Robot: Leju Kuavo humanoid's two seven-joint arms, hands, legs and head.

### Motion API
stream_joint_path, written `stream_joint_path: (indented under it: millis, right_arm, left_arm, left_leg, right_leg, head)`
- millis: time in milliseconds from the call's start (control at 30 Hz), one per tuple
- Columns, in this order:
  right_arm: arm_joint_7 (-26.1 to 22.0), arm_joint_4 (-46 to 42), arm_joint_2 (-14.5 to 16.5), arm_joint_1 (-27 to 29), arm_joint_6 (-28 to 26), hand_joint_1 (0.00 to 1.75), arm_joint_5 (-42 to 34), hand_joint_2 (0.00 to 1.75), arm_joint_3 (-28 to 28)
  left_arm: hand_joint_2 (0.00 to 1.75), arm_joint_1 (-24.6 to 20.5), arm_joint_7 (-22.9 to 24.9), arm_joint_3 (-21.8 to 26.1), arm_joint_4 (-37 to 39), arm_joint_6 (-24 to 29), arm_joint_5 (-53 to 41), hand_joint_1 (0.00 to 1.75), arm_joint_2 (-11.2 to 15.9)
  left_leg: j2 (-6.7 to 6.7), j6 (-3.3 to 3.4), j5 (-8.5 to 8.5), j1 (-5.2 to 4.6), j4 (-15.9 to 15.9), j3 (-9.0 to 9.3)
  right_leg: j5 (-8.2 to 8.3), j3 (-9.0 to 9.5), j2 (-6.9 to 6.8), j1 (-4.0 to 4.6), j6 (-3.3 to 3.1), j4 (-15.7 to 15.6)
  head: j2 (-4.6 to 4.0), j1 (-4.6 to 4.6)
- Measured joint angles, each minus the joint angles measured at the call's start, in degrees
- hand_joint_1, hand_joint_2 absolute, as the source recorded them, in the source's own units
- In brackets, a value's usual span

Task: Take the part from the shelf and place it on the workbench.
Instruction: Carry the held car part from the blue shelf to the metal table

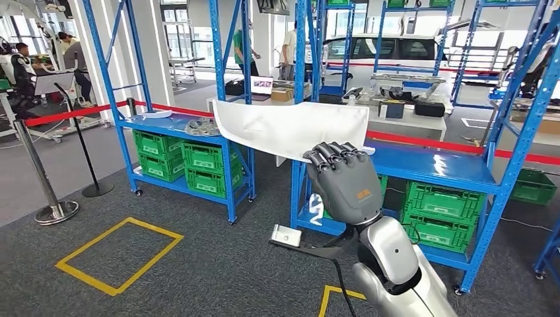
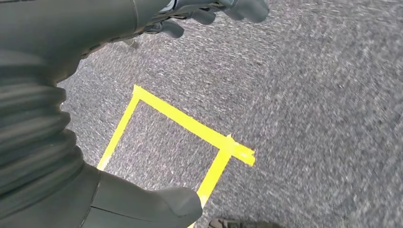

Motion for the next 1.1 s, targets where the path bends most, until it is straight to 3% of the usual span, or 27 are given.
stream_joint_path:
  millis: [33,100,167,200,233,267,300,367,433,500,533,600,667,733,767,800,867,933,1000,1033,1100]
  right_arm:
    - [0.5,-0.1,-0.11,-0.06,-0.08,1.47,-0.33,1.75,0.43]
    - [1.48,-0.55,-0.67,0.47,-0.58,1.47,-0.97,1.75,1.03]
    - [2.18,-1.12,-1.77,2.19,-1.39,1.47,-1.23,1.75,1.64]
    - [2.46,-1.42,-2.35,3.52,-1.78,1.47,-1.19,1.75,1.98]
    - [2.79,-1.77,-2.83,4.95,-2.08,1.47,-1.05,1.75,2.29]
    - [3.18,-2.21,-3.14,6.33,-2.32,1.47,-0.8,1.75,2.52]
    - [3.73,-2.81,-3.43,7.66,-2.6,1.47,-0.32,1.75,2.7]
    - [5.12,-4.54,-4.11,10.3,-3.5,1.47,1.24,1.75,2.96]
    - [6.53,-6.64,-4.85,13.35,-4.62,1.47,3.26,1.75,3.18]
    - [7.72,-8.69,-5.2,16.69,-5.37,1.47,5.33,1.75,3.33]
    - [8.26,-9.71,-5.25,18.36,-5.58,1.47,6.33,1.75,3.37]
    - [9.21,-11.72,-5.36,21.35,-5.77,1.47,8.18,1.75,3.41]
    - [9.96,-13.43,-5.59,23.82,-5.73,1.47,9.56,1.75,3.41]
    - [10.35,-14.94,-5.77,26.18,-5.25,1.47,10.89,1.75,3.41]
    - [10.42,-15.64,-5.81,27.16,-5.01,1.47,11.48,1.75,3.41]
    - [10.44,-16.27,-5.83,27.86,-4.81,1.47,11.98,1.75,3.4]
    - [10.43,-17.2,-5.84,28.49,-4.64,1.47,12.43,1.75,3.36]
    - [10.37,-18.02,-5.83,28.97,-4.59,1.47,12.62,1.75,3.22]
    - [10.28,-18.68,-5.76,29.67,-4.73,1.47,12.78,1.75,3.1]
    - [10.26,-18.89,-5.72,29.98,-4.82,1.47,12.87,1.75,3.05]
    - [10.27,-19.19,-5.7,30.68,-4.99,1.47,13.0,1.75,2.87]
  left_arm:
    - [1.75,0.03,-0.14,0.0,-0.02,-0.07,-0.1,0.0,-0.01]
    - [1.75,-0.06,-0.44,0.0,-0.05,-0.31,-0.33,0.0,-0.03]
    - [1.75,-0.2,-0.53,-0.01,-0.04,-0.62,-0.78,0.0,-0.13]
    - [1.75,-0.15,-0.5,-0.02,-0.02,-0.79,-1.02,0.0,-0.19]
    - [1.75,0.01,-0.43,-0.03,0.02,-0.95,-1.22,0.0,-0.26]
    - [1.75,0.22,-0.27,-0.05,0.07,-1.1,-1.38,0.0,-0.3]
    - [1.75,0.41,-0.04,-0.06,0.12,-1.28,-1.57,0.0,-0.33]
    - [1.75,0.58,0.56,-0.08,0.2,-1.59,-2.0,0.0,-0.5]
    - [1.75,0.65,1.14,-0.1,0.26,-1.9,-2.4,0.0,-0.72]
    - [1.75,0.97,1.56,-0.14,0.32,-2.14,-2.72,0.0,-0.83]
    - [1.75,1.2,1.71,-0.15,0.36,-2.2,-2.89,0.0,-0.84]
    - [1.75,1.4,1.85,-0.16,0.4,-2.23,-3.14,0.0,-0.85]
    - [1.75,1.32,1.86,-0.17,0.4,-2.24,-3.28,0.0,-0.86]
    - [1.75,1.3,1.85,-0.21,0.4,-2.24,-3.53,0.0,-0.87]
    - [1.75,1.34,1.85,-0.24,0.4,-2.24,-3.7,0.0,-0.87]
    - [1.75,1.38,1.85,-0.26,0.4,-2.24,-3.88,0.0,-0.86]
    - [1.75,1.31,1.79,-0.36,0.39,-2.25,-4.1,0.0,-0.95]
    - [1.75,1.14,1.68,-0.48,0.35,-2.28,-4.24,0.0,-1.13]
    - [1.75,1.11,1.66,-0.55,0.35,-2.3,-4.37,0.0,-1.23]
    - [1.75,1.16,1.76,-0.56,0.37,-2.3,-4.44,0.0,-1.24]
    - [1.75,1.15,2.11,-0.57,0.38,-2.3,-4.73,0.0,-1.21]
  left_leg:
    - [-0.68,0.42,0.08,0.08,-0.15,0.1]
    - [-2.01,1.23,0.31,0.21,-0.46,0.27]
    - [-3.47,1.74,0.4,0.12,-0.5,0.17]
    - [-4.33,1.89,0.43,0.01,-0.49,0.13]
    - [-5.18,1.97,0.46,-0.12,-0.48,0.11]
    - [-5.97,2.0,0.5,-0.25,-0.45,0.1]
    - [-6.74,2.01,0.53,-0.34,-0.4,0.11]
    - [-8.21,1.87,0.58,-0.44,-0.22,0.0]
    - [-9.46,1.4,0.7,-0.4,-0.18,-0.23]
    - [-10.44,0.7,0.89,-0.32,-0.39,-0.48]
    - [-9.96,0.45,0.78,-0.4,-0.21,-0.67]
    - [-6.95,-0.02,-1.06,-0.65,2.55,-2.08]
    - [-3.95,-0.54,-4.66,-0.51,9.16,-5.09]
    - [-3.2,-1.12,-6.58,-0.1,14.59,-7.53]
    - [-3.0,-1.38,-6.15,0.11,14.68,-7.43]
    - [-2.67,-1.62,-4.82,0.29,12.52,-6.13]
    - [-0.71,-1.85,-1.9,0.37,4.95,-1.73]
    - [0.69,-1.14,-0.8,0.22,0.29,0.95]
    - [-0.12,0.0,-0.89,0.01,-0.21,1.13]
    - [-0.71,0.41,-0.85,0.0,-0.27,1.14]
    - [-1.9,1.16,-0.65,0.1,-0.44,1.22]
  right_leg:
    - [-0.37,0.17,0.34,-0.14,0.36,0.16]
    - [-2.66,-1.12,3.13,-0.34,0.76,3.59]
    - [-6.23,-4.91,6.22,-0.18,0.61,11.3]
    - [-7.32,-6.81,6.82,0.0,0.44,14.76]
    - [-7.39,-7.97,7.1,0.17,0.19,16.51]
    - [-6.32,-8.03,7.26,0.34,-0.16,15.94]
    - [-4.32,-6.87,7.61,0.54,-0.58,13.01]
    - [-0.52,-3.25,9.7,0.86,-1.38,4.8]
    - [0.73,-1.3,11.05,1.1,-1.69,0.45]
    - [0.78,-0.98,10.16,1.15,-1.94,-0.05]
    - [0.95,-0.69,9.58,1.08,-2.2,-0.37]
    - [1.31,-0.11,8.27,0.78,-2.79,-1.03]
    - [1.29,0.02,6.84,0.79,-3.1,-1.17]
    - [1.14,0.02,5.29,0.68,-3.07,-1.15]
    - [1.04,0.02,4.57,0.56,-2.97,-1.12]
    - [0.92,0.05,3.89,0.41,-2.79,-1.06]
    - [0.5,0.1,2.73,0.26,-2.17,-0.69]
    - [0.0,0.25,1.78,0.4,-1.34,-0.31]
    - [-0.27,0.68,0.79,0.42,-0.6,-0.41]
    - [-0.47,0.92,0.96,0.27,-0.19,-0.35]
    - [-2.22,0.18,3.44,-0.06,0.4,1.97]
  head:
    - [-0.01,0.02]
    - [0.0,0.09]
    - [0.01,0.15]
    - [0.01,0.17]
    - [0.0,0.18]
    - [-0.01,0.19]
    - [-0.01,0.19]
    - [-0.01,0.19]
    - [-0.01,0.21]
    - [0.0,0.23]
    - [0.0,0.21]
    - [0.0,0.08]
    - [-0.01,-0.02]
    - [-0.01,-0.01]
    - [-0.01,-0.01]
    - [-0.02,-0.01]
    - [-0.01,-0.03]
    - [-0.01,0.09]
    - [-0.01,0.22]
    - [-0.01,0.25]
    - [-0.01,0.28]
